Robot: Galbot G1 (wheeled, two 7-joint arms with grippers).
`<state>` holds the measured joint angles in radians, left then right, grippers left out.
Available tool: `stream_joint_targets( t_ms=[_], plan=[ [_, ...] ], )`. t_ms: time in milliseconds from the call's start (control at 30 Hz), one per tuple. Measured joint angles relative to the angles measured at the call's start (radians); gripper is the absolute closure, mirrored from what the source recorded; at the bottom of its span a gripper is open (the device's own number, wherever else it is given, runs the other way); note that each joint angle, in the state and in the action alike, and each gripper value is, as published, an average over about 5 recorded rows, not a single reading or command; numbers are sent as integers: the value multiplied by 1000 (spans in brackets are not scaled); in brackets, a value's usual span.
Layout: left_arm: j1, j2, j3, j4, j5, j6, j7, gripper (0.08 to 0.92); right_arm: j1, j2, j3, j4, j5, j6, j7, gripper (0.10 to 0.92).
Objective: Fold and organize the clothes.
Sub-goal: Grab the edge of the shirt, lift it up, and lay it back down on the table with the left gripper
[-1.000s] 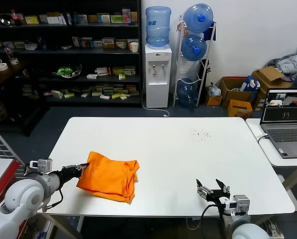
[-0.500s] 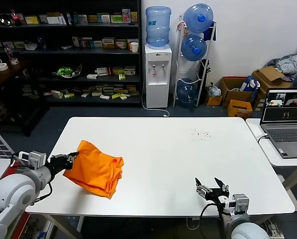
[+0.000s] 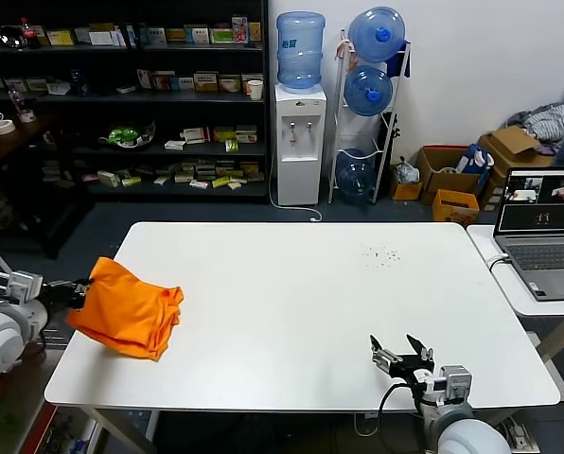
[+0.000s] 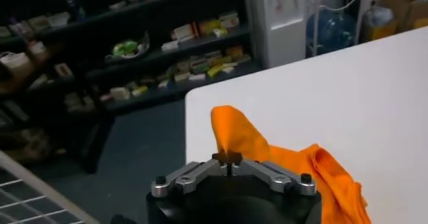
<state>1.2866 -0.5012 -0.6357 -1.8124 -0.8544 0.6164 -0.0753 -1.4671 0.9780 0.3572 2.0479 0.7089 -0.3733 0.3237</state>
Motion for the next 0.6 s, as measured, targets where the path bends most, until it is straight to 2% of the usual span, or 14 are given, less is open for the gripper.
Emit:
stream_joint_targets(
  t_ms=[200, 333, 467, 600],
  plan=[
    [11, 5, -19, 13, -15, 7, -6, 905, -1, -1, 2, 4, -8, 7, -5, 203],
    [14, -8, -15, -23, -77, 10, -47, 905, -3, 5, 6, 7, -15, 9, -5, 203],
    [-6, -53, 25, -115, -210, 9, -145, 905, -5, 12, 12, 6, -22, 6, 0, 203],
    [-66, -140, 127, -212, -363, 4, -271, 905, -6, 19, 19, 1, -28, 0, 8, 203]
  ],
)
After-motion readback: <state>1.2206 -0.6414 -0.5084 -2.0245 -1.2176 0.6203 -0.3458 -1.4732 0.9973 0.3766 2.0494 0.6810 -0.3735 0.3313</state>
